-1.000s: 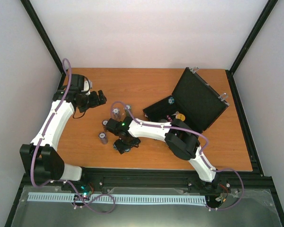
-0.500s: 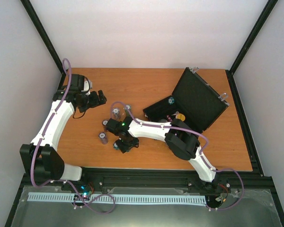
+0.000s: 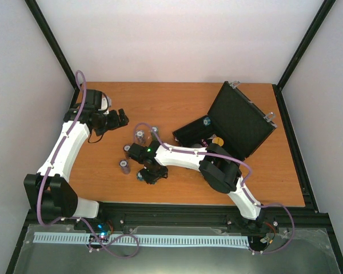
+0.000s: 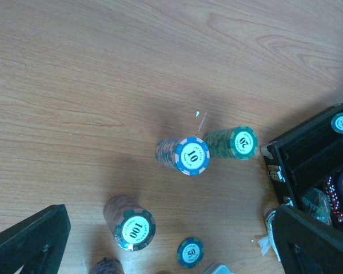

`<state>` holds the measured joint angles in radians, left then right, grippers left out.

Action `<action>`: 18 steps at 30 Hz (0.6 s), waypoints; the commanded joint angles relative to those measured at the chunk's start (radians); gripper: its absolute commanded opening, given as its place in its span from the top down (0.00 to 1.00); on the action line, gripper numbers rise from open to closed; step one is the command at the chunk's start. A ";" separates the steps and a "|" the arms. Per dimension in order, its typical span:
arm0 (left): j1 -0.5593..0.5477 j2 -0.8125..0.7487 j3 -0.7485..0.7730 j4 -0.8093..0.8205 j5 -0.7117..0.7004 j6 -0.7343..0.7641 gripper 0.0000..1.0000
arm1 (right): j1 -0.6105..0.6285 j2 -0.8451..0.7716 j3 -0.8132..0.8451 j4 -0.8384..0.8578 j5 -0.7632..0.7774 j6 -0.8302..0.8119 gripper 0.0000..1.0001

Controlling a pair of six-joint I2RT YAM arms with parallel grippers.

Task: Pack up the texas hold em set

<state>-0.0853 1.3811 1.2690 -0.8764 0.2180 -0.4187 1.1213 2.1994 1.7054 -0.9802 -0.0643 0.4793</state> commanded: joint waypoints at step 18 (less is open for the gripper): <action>-0.002 -0.008 0.020 -0.005 0.006 0.011 0.00 | -0.040 -0.020 0.100 -0.056 0.148 0.036 0.33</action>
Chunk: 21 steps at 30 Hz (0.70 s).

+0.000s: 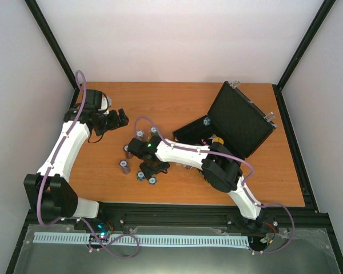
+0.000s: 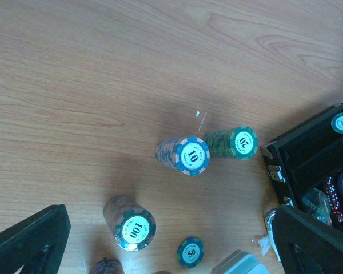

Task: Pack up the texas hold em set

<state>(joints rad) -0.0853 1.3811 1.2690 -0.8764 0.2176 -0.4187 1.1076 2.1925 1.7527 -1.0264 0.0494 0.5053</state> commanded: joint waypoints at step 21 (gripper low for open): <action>-0.001 0.011 0.019 -0.002 0.007 0.022 0.00 | -0.071 0.162 0.201 -0.020 -0.023 -0.026 0.34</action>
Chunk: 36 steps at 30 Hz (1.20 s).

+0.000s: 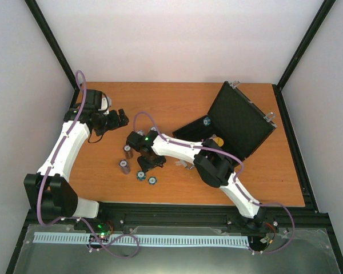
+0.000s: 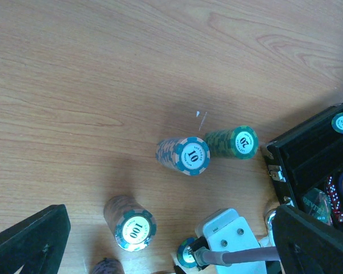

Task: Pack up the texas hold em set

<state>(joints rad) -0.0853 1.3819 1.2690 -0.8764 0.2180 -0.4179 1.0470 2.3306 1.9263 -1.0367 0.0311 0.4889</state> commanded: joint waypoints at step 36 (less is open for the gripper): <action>-0.001 0.029 0.029 0.002 0.016 0.026 0.00 | -0.006 -0.115 -0.006 -0.076 0.015 0.008 0.62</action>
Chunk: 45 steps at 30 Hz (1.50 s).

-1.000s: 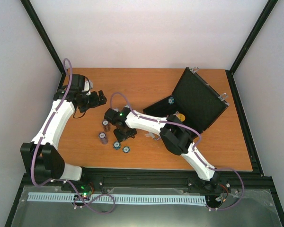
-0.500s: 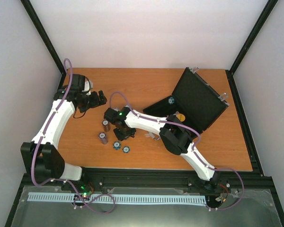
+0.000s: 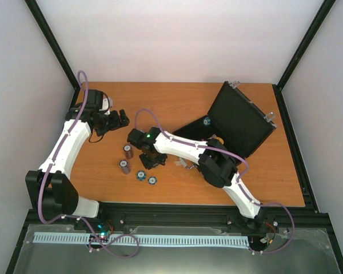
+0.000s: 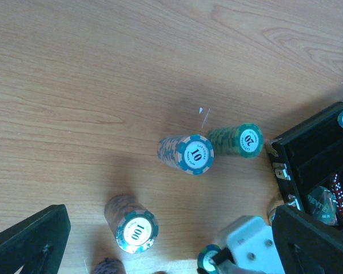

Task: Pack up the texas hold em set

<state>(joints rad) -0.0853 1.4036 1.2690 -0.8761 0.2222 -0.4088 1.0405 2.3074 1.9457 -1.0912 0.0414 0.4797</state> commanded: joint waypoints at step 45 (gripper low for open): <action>-0.001 0.017 0.121 -0.106 0.038 0.010 0.00 | 0.092 -0.181 -0.140 0.076 -0.096 -0.228 0.07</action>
<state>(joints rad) -0.0853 1.4185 1.3369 -0.9291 0.2649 -0.4034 1.1339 2.0647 1.7580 -1.0428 0.0040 0.3405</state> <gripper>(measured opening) 0.998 0.932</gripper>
